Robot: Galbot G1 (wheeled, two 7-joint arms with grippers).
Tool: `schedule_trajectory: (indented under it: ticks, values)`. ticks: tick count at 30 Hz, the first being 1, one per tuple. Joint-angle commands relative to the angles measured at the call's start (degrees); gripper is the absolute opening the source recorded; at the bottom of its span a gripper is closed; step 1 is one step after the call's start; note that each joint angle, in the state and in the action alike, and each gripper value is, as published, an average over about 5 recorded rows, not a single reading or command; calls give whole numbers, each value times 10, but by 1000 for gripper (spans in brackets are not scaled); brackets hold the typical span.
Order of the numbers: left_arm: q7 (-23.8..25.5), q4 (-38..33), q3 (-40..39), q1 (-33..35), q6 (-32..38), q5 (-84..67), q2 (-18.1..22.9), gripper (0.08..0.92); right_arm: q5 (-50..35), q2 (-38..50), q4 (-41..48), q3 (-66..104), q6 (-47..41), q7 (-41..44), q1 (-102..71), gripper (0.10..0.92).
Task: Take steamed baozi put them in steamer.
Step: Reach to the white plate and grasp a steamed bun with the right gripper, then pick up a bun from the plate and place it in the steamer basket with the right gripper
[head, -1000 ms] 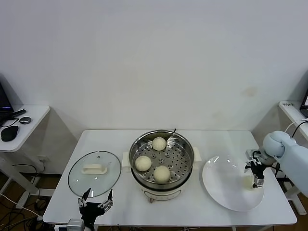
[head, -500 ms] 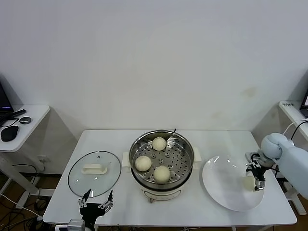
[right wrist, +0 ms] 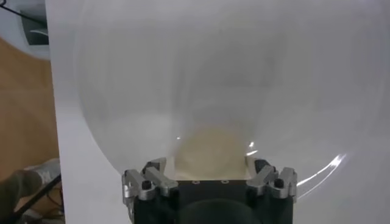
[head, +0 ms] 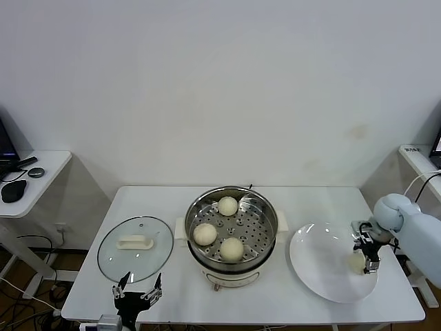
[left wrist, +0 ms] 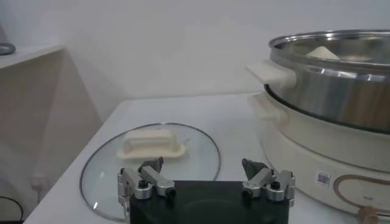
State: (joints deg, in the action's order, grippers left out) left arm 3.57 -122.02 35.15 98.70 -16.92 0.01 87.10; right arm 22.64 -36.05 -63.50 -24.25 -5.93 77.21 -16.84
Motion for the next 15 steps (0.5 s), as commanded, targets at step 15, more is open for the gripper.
schedule_trajectory:
  ticks: [15]
  values:
    - [-6,-11,-8,-5,2,40,-4,823,-220,44,-125,-206,-101,16,273,501]
